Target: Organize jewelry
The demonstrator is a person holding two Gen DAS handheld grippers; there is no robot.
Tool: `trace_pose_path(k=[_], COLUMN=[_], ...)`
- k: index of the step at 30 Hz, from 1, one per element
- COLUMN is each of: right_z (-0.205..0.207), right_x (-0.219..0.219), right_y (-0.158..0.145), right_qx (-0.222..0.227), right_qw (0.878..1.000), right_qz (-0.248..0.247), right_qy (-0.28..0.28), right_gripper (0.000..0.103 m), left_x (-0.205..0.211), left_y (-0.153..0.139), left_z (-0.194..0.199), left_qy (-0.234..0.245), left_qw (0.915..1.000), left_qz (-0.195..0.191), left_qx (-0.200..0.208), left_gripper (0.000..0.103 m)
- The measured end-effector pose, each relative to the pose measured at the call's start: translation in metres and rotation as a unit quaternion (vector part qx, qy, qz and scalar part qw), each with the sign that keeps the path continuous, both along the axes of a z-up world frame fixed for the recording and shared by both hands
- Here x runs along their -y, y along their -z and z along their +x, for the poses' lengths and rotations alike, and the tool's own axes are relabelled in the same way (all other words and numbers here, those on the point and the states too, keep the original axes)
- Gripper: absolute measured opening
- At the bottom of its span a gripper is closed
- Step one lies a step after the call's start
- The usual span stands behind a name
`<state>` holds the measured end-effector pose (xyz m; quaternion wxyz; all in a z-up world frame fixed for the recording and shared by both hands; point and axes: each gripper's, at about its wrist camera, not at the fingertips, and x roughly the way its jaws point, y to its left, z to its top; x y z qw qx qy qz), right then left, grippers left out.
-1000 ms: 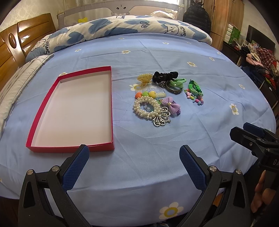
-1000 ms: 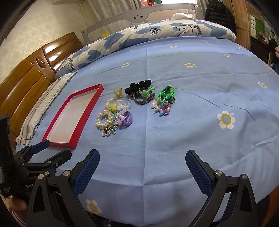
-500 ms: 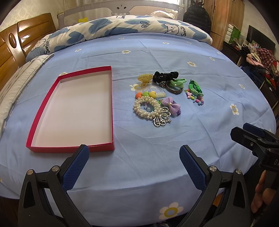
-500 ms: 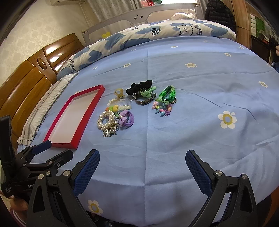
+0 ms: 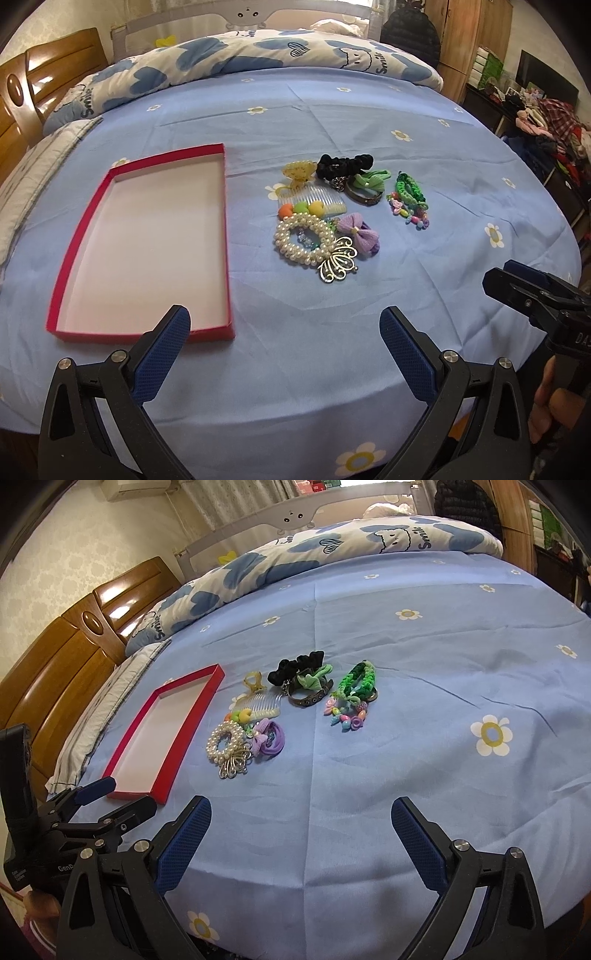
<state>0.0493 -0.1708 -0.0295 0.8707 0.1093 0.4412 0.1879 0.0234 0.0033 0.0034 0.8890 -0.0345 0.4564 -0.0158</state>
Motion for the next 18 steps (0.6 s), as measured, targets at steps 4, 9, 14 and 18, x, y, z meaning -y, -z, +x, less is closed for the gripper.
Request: trace_pose_path(k=[4, 9, 14, 18], right_z=[0.011, 0.034, 0.054, 0.069], right_x=[0.003, 0.010, 0.011, 0.012], right_y=[0.002, 0.010, 0.015, 0.020], right_qx=[0.003, -0.008, -0.013, -0.019], right_qw=[1.000, 1.000, 1.000, 1.000], right_qz=[0.006, 0.012, 0.013, 0.016], right_qy=[0.000, 0.011, 0.017, 0.019], right_gripper=[0.088, 0.068, 0.062, 0.060], left_x=[0.004, 0.010, 0.012, 0.012], left_y=[0.003, 0.006, 0.011, 0.018], left_z=[0.014, 0.033, 0.048, 0.062], left_qy=[0.008, 0.021, 0.026, 0.027], left_qw=[0.9999, 0.9998, 0.9994, 0.9988], left_qz=[0.013, 0.001, -0.005, -0.014], left_qx=[-0.001, -0.003, -0.021, -0.038], left_gripper=[0.086, 0.079, 0.078, 0.067])
